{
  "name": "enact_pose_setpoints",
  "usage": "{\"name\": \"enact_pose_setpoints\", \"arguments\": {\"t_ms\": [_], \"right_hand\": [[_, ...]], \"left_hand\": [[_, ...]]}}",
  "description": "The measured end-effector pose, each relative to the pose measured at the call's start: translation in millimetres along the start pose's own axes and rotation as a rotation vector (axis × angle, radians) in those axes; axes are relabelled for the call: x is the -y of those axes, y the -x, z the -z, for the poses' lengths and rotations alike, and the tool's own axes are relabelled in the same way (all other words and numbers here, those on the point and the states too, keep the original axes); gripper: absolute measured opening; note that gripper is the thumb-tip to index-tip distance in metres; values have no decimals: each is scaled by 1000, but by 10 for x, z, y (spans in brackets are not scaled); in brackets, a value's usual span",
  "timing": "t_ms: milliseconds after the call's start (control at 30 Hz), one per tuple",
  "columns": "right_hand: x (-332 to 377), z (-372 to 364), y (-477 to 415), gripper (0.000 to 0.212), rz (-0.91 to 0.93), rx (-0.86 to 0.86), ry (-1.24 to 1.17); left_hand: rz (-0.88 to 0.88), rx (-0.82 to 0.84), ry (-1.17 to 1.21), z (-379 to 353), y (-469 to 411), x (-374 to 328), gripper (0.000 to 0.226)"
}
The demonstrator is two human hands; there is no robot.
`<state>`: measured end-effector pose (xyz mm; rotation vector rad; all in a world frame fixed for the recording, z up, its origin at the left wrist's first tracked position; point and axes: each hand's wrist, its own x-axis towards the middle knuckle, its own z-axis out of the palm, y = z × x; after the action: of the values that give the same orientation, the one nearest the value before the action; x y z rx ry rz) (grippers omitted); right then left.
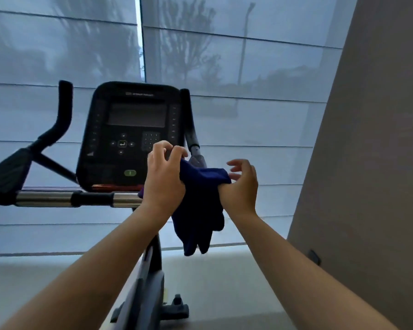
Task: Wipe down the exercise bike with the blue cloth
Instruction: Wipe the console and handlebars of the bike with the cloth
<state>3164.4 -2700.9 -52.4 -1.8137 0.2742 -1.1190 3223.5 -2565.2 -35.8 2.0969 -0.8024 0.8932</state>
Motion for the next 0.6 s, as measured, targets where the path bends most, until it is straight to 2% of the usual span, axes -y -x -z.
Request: {"name": "enact_pose_setpoints", "arguments": {"t_ms": [67,133,167,233,300,433,600], "right_hand": [[-78,-235,-5,37,28,72,8],[-266,-374,81,36,138,207,93],[-387,-405,124,38,208,276,139],[-607,-402,151,40,300,346,187],[-742,-412,62,38,350,339,186],[-789,-539,-271,34,344,360,184],[-695,-631,-734,32,364,367,196]], "left_hand": [[40,199,-154,-155,54,120,50],[115,476,-197,-358,210,256,62],[111,549,-252,-457,293,331,66],[54,549,-352,-589,366,459,69],[35,515,-344,-664,275,513,68],[125,500,-188,-775,-9,501,63],[196,447,-181,-950,-335,477,58]]}}
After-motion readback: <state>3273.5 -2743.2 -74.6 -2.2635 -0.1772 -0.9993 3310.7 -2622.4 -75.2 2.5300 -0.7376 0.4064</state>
